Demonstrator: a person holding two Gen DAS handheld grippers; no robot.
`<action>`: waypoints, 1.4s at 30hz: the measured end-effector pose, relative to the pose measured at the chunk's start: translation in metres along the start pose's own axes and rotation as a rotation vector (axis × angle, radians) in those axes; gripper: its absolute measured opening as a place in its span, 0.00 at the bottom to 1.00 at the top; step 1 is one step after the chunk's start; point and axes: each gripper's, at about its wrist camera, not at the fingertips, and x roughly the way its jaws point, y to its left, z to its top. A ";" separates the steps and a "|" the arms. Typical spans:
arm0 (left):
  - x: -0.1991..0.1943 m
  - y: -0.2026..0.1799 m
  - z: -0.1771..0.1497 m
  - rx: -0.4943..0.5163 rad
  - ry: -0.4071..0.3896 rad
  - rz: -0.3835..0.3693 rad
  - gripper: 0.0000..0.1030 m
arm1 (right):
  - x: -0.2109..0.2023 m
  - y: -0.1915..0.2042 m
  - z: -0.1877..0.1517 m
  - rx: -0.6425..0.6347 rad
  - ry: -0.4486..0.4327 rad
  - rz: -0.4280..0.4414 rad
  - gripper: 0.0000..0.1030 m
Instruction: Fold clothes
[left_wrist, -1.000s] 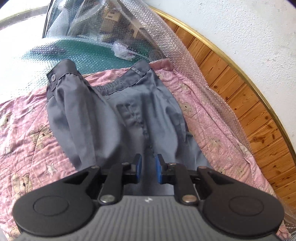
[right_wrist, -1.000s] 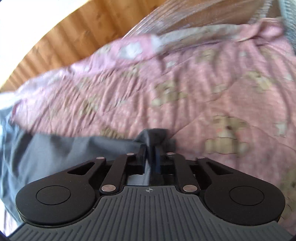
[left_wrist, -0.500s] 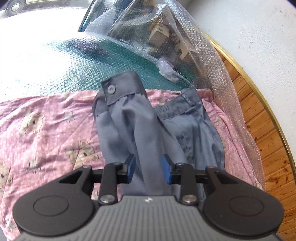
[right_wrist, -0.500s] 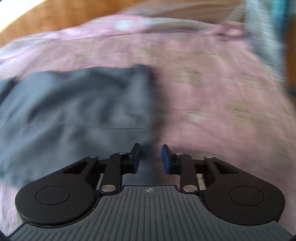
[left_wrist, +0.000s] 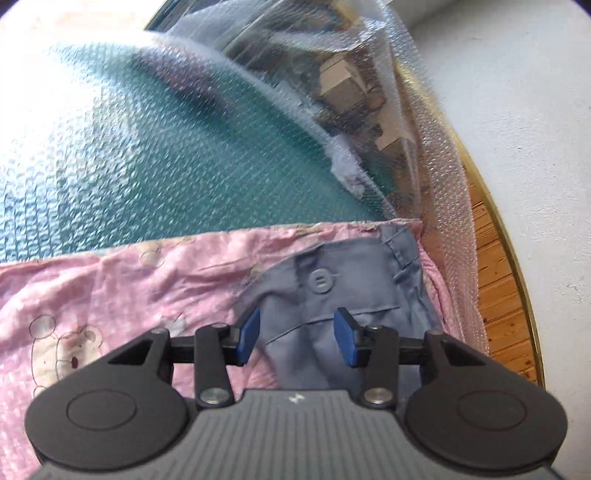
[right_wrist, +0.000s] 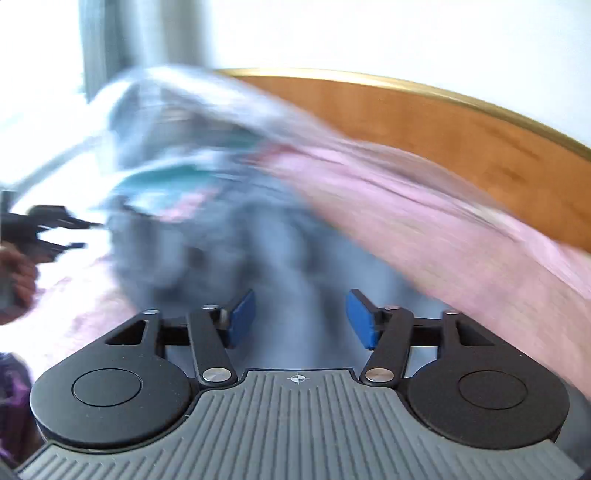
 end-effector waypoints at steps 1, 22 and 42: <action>0.006 0.006 0.000 -0.013 0.014 -0.015 0.43 | 0.028 0.032 0.020 -0.051 -0.001 0.067 0.66; 0.018 -0.003 0.010 0.012 0.052 0.125 0.09 | 0.190 0.165 0.058 -0.285 0.164 0.010 0.00; 0.047 0.027 0.018 -0.179 0.080 -0.376 0.83 | 0.162 0.108 0.090 -0.047 0.028 -0.046 0.00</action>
